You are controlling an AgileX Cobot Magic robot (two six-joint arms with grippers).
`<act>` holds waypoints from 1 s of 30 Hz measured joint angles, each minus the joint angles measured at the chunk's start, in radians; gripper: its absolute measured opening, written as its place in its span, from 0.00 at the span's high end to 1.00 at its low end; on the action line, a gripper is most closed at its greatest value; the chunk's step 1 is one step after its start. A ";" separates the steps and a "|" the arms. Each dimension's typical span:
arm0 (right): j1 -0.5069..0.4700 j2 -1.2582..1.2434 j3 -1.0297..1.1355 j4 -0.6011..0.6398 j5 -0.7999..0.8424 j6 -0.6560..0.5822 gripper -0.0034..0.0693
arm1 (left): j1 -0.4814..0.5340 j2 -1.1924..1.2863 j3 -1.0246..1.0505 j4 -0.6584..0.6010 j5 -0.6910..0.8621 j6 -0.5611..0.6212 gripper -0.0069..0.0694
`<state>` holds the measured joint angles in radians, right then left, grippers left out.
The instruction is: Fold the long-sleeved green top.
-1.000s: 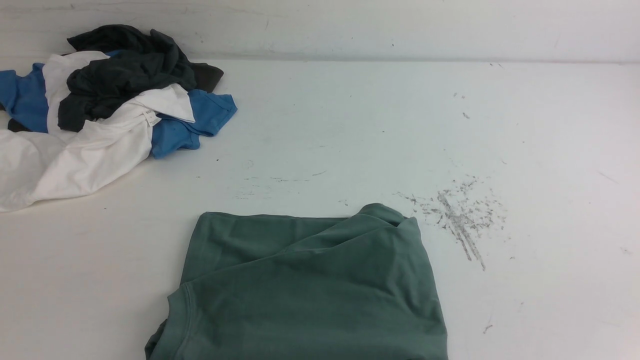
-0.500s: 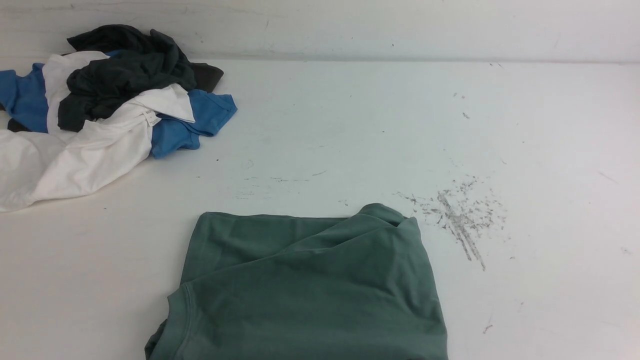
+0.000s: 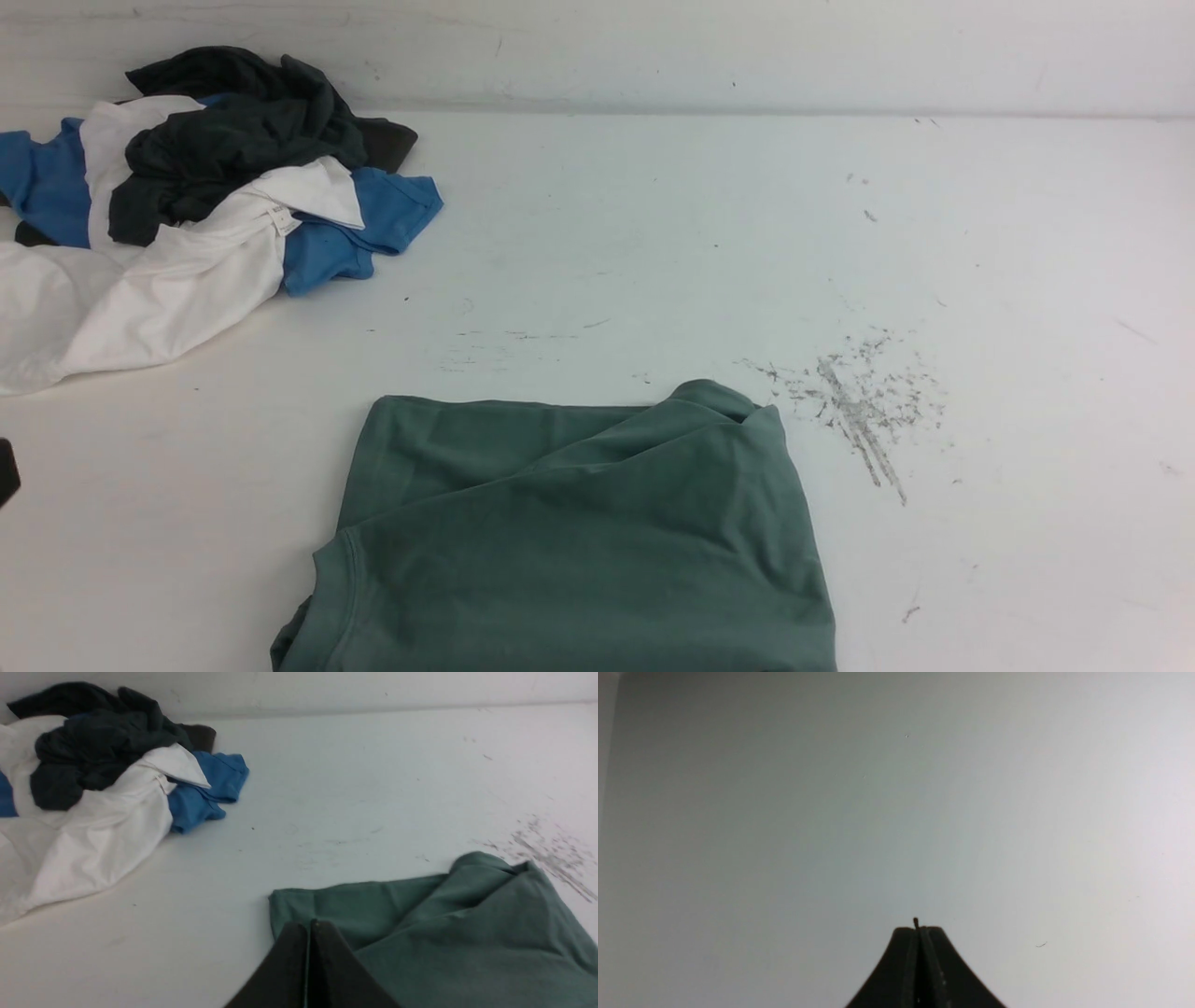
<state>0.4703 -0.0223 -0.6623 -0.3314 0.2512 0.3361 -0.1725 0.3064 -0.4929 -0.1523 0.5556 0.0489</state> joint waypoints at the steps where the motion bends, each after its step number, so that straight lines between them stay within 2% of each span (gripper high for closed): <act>1: 0.000 0.000 0.000 0.000 0.000 0.000 0.97 | 0.002 -0.009 0.013 0.000 -0.011 0.000 0.91; 4: 0.000 0.000 0.000 0.000 0.000 0.000 0.97 | 0.036 -0.167 0.238 0.003 -0.152 0.015 0.91; 11: 0.000 0.000 0.000 0.000 -0.004 0.000 0.97 | 0.062 -0.316 0.505 0.057 -0.192 0.057 0.91; 20: 0.000 0.000 0.001 -0.001 -0.004 0.000 0.97 | 0.064 -0.316 0.519 0.112 -0.172 0.076 0.91; 30: 0.000 0.000 0.001 -0.001 -0.004 0.000 0.97 | 0.125 -0.316 0.519 0.081 -0.172 0.075 0.91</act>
<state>0.4703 -0.0223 -0.6615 -0.3322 0.2474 0.3361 -0.0474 -0.0097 0.0260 -0.0716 0.3838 0.1241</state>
